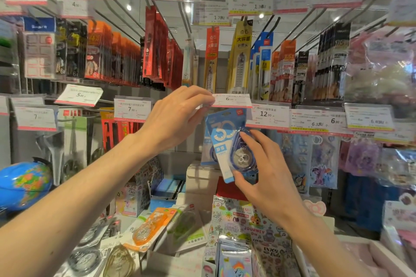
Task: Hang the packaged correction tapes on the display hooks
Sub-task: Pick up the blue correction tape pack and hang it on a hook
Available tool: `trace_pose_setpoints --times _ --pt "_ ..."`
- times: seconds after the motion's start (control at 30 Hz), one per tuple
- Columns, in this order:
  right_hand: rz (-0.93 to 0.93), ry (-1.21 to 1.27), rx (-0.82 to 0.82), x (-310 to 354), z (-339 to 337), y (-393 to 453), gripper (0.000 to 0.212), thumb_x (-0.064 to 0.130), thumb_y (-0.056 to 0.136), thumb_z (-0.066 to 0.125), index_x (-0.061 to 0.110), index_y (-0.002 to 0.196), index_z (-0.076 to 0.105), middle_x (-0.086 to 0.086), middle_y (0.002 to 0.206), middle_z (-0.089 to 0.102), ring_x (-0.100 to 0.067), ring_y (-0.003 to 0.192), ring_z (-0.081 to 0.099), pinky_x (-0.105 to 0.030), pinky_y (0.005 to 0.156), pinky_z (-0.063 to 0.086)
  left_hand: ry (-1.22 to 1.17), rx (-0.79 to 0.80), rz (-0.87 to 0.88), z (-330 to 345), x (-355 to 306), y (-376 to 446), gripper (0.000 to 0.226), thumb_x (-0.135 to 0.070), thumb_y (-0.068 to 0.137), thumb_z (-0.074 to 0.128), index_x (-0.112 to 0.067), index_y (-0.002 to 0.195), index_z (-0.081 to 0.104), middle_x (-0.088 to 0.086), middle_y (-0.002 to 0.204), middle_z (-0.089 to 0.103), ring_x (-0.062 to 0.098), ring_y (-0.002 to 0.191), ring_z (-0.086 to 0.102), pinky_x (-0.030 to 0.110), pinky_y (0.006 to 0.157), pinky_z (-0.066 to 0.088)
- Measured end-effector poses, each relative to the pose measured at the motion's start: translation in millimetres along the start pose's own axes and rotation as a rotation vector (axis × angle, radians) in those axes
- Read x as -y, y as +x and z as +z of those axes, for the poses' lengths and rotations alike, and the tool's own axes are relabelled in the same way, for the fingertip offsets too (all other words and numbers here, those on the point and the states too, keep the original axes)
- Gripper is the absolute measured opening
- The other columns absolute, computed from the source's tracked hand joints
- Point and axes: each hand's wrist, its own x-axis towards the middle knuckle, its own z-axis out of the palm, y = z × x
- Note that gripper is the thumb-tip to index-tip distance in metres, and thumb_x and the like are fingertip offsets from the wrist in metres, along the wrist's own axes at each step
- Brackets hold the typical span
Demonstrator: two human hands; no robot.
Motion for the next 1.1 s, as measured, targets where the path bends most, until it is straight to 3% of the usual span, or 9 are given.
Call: trace_pose_setpoints --times 0.27,0.4,0.5,0.63,0.77,0.83,0.9,0.97,1.1 --pt "0.054 0.045 0.037 -2 14 -3 0.081 0.031 0.087 0.072 0.027 0.154 0.026 0.004 0.154 0.028 -0.013 0.145 0.022 -0.023 0.11 0.027 0.01 -0.01 -0.014 -3 -7 -19 0.028 -0.025 0.101 0.053 -0.016 0.126 0.064 -0.002 0.128 0.063 0.02 0.11 0.061 0.043 0.072 0.058" --pt "0.079 0.083 0.034 0 17 -4 0.08 0.032 0.088 0.071 0.028 0.153 0.026 0.005 0.155 0.026 -0.014 0.144 0.028 -0.03 0.112 0.036 -0.053 0.008 -0.077 -8 -19 -46 0.021 -0.023 0.097 0.059 -0.017 0.116 0.065 -0.003 0.106 0.063 0.009 0.081 0.057 0.027 0.065 0.054" --pt "0.085 0.104 0.031 0 18 -5 0.08 0.033 0.087 0.072 0.03 0.153 0.026 0.006 0.154 0.024 -0.014 0.141 0.034 -0.03 0.107 0.043 -0.171 0.06 -0.216 2 -32 -75 0.014 -0.032 0.097 0.058 -0.023 0.107 0.065 -0.011 0.093 0.063 0.007 0.073 0.059 0.028 0.065 0.054" --pt "0.109 0.129 0.049 2 21 -4 0.079 0.034 0.088 0.071 0.031 0.152 0.027 0.006 0.154 0.02 -0.013 0.137 0.038 -0.025 0.101 0.045 -0.417 0.07 -0.471 34 -46 -91 0.02 -0.032 0.096 0.062 -0.031 0.116 0.061 -0.021 0.103 0.067 -0.003 0.09 0.064 0.018 0.074 0.05" --pt "0.146 0.215 0.043 3 21 -4 0.076 0.03 0.088 0.071 0.039 0.15 0.028 0.013 0.15 0.022 0.016 0.121 0.037 -0.002 0.086 0.036 -0.677 0.056 -0.609 58 -55 -86 0.035 -0.029 0.098 0.06 -0.037 0.131 0.052 -0.019 0.123 0.065 0.0 0.111 0.063 0.032 0.09 0.056" --pt "0.172 0.261 0.034 1 21 -5 0.073 0.029 0.09 0.068 0.043 0.149 0.028 0.016 0.146 0.027 0.022 0.117 0.035 -0.006 0.086 0.038 -0.698 0.034 -0.639 67 -57 -84 0.04 -0.027 0.098 0.061 -0.04 0.134 0.05 -0.023 0.125 0.061 -0.001 0.112 0.061 0.027 0.09 0.055" --pt "0.199 0.289 0.041 -2 22 -4 0.07 0.029 0.092 0.065 0.043 0.149 0.027 0.015 0.139 0.034 0.013 0.116 0.042 -0.017 0.089 0.043 -0.7 0.034 -0.644 74 -58 -82 0.045 -0.027 0.098 0.061 -0.043 0.137 0.047 -0.025 0.126 0.058 0.001 0.108 0.062 0.026 0.087 0.055" --pt "0.224 0.3 0.069 -4 25 -1 0.069 0.031 0.095 0.062 0.043 0.15 0.024 0.015 0.135 0.039 0.005 0.113 0.047 -0.021 0.088 0.047 -0.678 0.053 -0.642 80 -54 -80 0.049 -0.03 0.098 0.06 -0.047 0.14 0.043 -0.019 0.124 0.059 0.005 0.099 0.065 0.031 0.085 0.056" --pt "0.29 0.304 0.11 -8 36 7 0.065 0.034 0.096 0.059 0.042 0.15 0.023 0.012 0.141 0.038 0.007 0.118 0.043 -0.031 0.097 0.049 -0.568 0.098 -0.634 94 -43 -77 0.053 -0.032 0.098 0.058 -0.045 0.146 0.038 -0.011 0.117 0.063 0.011 0.087 0.065 0.039 0.083 0.056"
